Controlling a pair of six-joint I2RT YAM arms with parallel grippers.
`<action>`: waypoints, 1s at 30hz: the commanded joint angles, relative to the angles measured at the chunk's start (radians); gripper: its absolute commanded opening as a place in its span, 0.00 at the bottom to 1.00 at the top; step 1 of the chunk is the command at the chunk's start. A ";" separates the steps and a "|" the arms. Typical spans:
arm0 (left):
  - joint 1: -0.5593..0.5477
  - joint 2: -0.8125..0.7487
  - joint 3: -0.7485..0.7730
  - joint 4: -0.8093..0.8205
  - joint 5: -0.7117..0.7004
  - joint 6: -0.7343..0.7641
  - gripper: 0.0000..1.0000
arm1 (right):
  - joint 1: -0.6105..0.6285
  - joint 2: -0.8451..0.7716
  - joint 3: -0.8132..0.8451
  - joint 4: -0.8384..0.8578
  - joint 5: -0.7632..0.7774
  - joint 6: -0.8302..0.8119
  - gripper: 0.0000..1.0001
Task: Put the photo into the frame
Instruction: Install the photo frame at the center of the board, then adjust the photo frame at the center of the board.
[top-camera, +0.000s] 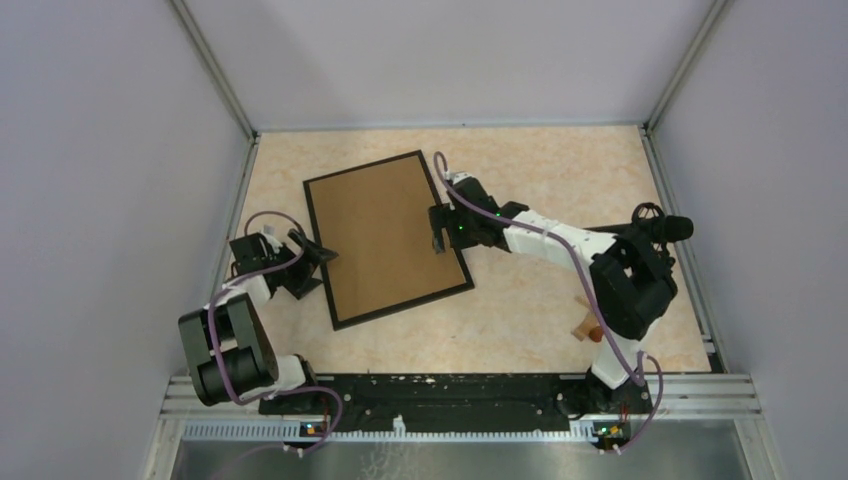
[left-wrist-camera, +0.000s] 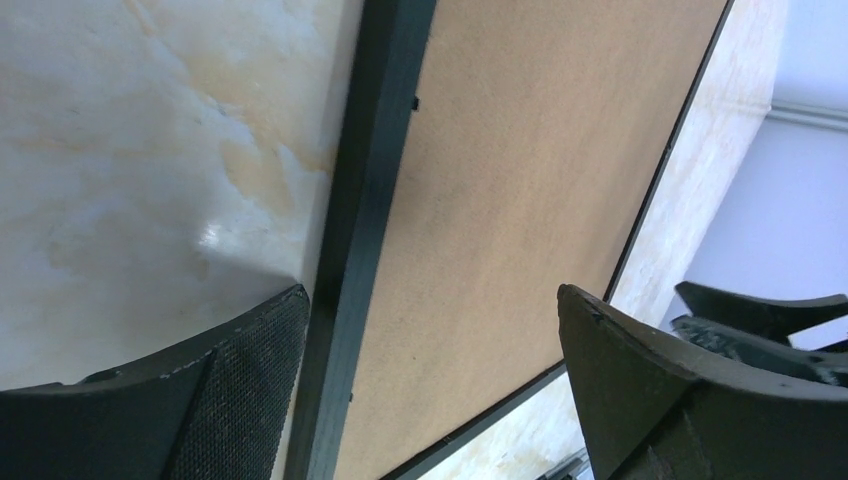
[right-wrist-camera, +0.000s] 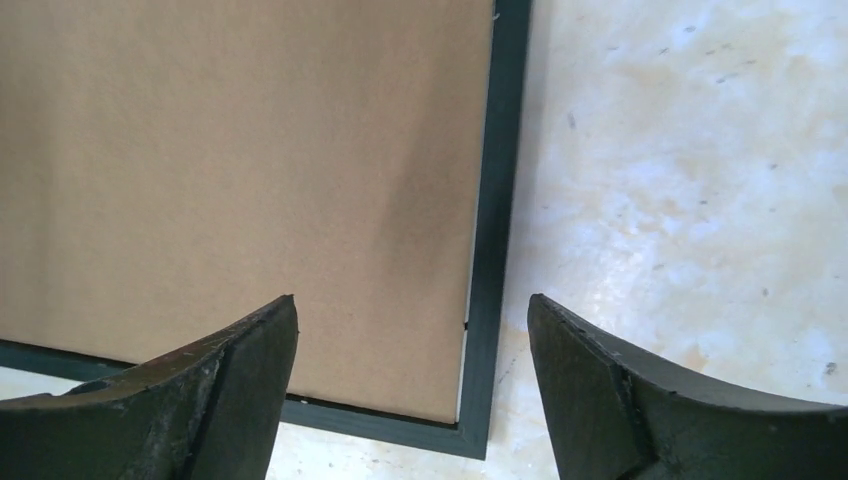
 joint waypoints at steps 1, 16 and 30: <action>-0.082 -0.018 -0.051 -0.101 -0.084 -0.022 0.99 | -0.094 -0.106 -0.076 0.084 -0.109 0.096 0.85; -0.738 -0.559 0.080 -0.261 -0.772 -0.066 0.99 | -0.130 -0.277 -0.144 0.011 -0.009 0.125 0.99; -0.480 0.293 0.623 0.236 -0.694 0.094 0.99 | -0.132 -0.458 -0.481 0.156 -0.074 0.401 0.99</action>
